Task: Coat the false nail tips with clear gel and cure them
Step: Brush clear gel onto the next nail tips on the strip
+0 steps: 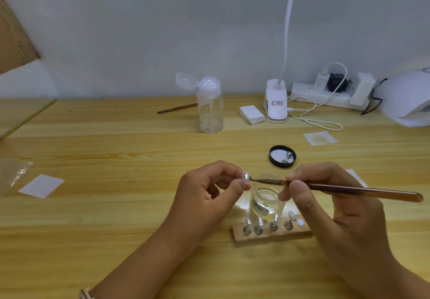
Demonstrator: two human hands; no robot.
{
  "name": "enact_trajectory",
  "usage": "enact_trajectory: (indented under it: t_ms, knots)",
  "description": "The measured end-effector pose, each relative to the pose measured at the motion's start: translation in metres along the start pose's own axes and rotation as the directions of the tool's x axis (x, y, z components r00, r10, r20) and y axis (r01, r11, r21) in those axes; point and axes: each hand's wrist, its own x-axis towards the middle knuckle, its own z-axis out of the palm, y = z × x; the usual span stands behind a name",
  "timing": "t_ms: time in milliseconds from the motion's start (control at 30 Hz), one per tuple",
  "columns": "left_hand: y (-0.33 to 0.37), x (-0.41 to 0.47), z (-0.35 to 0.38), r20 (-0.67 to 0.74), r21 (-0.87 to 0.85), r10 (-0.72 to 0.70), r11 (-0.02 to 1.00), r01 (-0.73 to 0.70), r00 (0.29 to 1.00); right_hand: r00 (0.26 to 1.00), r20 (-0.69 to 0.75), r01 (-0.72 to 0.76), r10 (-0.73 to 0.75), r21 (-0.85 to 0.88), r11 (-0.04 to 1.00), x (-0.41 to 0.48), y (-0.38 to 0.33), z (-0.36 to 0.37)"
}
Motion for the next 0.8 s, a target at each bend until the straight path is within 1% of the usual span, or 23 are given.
enact_trajectory:
  t_ms: [133, 233, 433, 567, 700, 800]
  knots:
    - [-0.0003, 0.0000, -0.0001, -0.002, 0.006, 0.005, 1.000, -0.005, 1.000, 1.000, 0.017, 0.021, -0.021, 0.006, 1.000, -0.0022, -0.0027, 0.0001]
    - [-0.0010, 0.0002, 0.0001, -0.012, 0.002, -0.004, 1.000, 0.004, 1.000, 0.999, 0.024, 0.025, -0.026, 0.045, 0.999, -0.0038, -0.0032, -0.0003]
    - [-0.0008, 0.0004, 0.0000, 0.012, -0.012, 0.001, 1.000, -0.001, 1.000, 1.000, -0.019, 0.017, -0.016, 0.078, 0.997, 0.0011, -0.0013, -0.0036]
    - [-0.0023, 0.0005, 0.0003, 0.035, -0.017, -0.012, 1.000, 0.013, 0.999, 1.000, -0.027, 0.013, -0.012, 0.068, 0.998, 0.0022, 0.0002, -0.0038]
    - [-0.0026, 0.0010, 0.0006, 0.063, -0.027, 0.023, 0.999, -0.022, 0.998, 0.999, -0.036, 0.011, -0.009, 0.059, 0.998, 0.0030, 0.0026, -0.0038]
    - [-0.0028, 0.0010, 0.0005, 0.052, -0.034, 0.047, 0.998, -0.045, 0.998, 0.998, -0.051, 0.028, -0.024, 0.083, 0.996, 0.0036, 0.0038, -0.0037]
